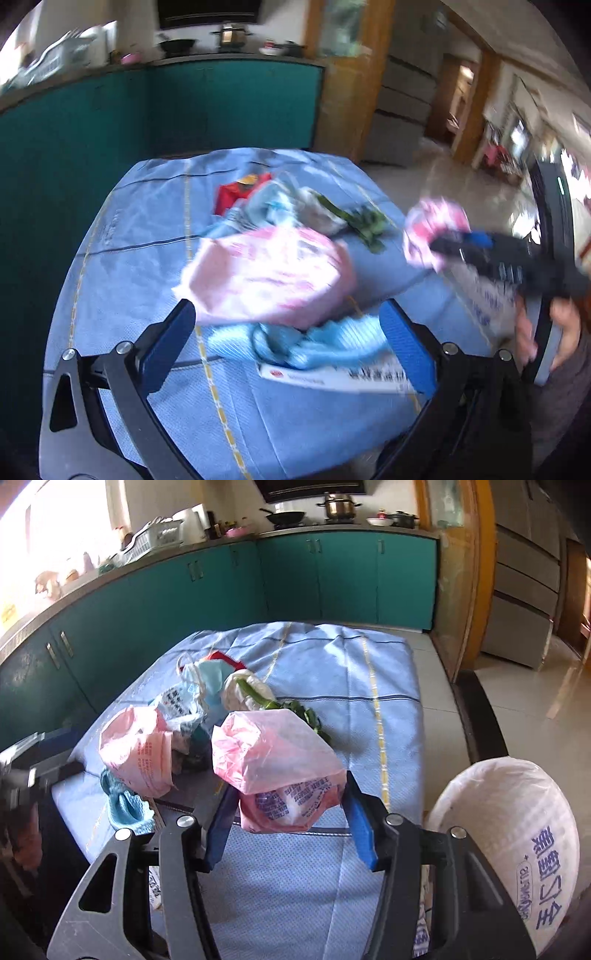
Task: Collect trash
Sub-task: 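Grasp the blue cloth with the left tool while the right tool lifts the pink bag, then release the pink bag into the bin with the right tool while the left tool drops the blue cloth in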
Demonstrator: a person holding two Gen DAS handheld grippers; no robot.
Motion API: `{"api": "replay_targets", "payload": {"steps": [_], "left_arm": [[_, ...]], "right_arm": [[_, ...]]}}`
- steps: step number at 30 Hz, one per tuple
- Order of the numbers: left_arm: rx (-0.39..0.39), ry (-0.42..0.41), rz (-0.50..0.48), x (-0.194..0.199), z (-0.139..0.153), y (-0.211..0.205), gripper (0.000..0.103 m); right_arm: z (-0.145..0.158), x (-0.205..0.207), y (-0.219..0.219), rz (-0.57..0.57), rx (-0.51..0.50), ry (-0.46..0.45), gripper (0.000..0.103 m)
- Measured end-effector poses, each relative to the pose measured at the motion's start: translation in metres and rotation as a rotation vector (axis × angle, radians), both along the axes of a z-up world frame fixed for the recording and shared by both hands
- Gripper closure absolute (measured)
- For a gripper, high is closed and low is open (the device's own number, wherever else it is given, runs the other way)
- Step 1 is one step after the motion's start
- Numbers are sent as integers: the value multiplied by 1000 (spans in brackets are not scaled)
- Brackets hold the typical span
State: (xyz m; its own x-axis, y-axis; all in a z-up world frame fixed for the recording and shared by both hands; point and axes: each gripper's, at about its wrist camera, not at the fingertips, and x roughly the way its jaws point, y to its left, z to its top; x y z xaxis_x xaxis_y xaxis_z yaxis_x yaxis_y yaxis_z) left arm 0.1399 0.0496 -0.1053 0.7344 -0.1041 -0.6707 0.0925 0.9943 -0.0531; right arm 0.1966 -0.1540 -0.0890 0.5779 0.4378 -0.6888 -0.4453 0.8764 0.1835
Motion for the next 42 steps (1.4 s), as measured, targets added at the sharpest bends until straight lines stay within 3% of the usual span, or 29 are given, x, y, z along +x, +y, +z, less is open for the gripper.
{"api": "replay_targets", "payload": {"steps": [6, 8, 12, 13, 15, 16, 18, 22, 25, 29, 33, 36, 42], "left_arm": [[225, 1, -131, -9, -26, -42, 4], [248, 11, -130, -3, -32, -46, 7], [250, 45, -152, 7, -44, -48, 50], [277, 39, -144, 9, -47, -49, 54], [297, 32, -146, 11, -45, -52, 89], [269, 39, -142, 13, -42, -48, 93], [215, 24, -115, 11, -29, -40, 94], [188, -78, -97, -5, 12, -40, 95], [112, -180, -137, -11, 51, -45, 95], [3, -243, -256, 3, 84, -70, 95], [-96, -206, -390, 39, 85, -120, 95], [-126, -139, -448, 64, 70, -162, 95], [-266, 19, -519, 110, 31, -229, 95]], "right_arm": [[5, 3, 10, -7, 17, -7, 47], [2, 3, 12, 3, 19, -9, 47], [-9, 4, 8, -11, 0, 2, 47], [-11, 3, 2, -24, 0, 3, 47], [-11, 4, -10, -51, 12, 3, 47], [-10, 4, -21, -77, 18, -3, 47], [-6, 5, -42, -133, 22, -21, 47], [6, 6, -96, -282, 55, -54, 47], [15, -1, -137, -424, 62, -87, 47], [16, -15, -175, -569, 42, -109, 47], [2, -22, -190, -626, 33, -72, 47], [-11, -20, -195, -651, 4, -38, 47], [-23, -15, -205, -716, -85, -23, 47]]}}
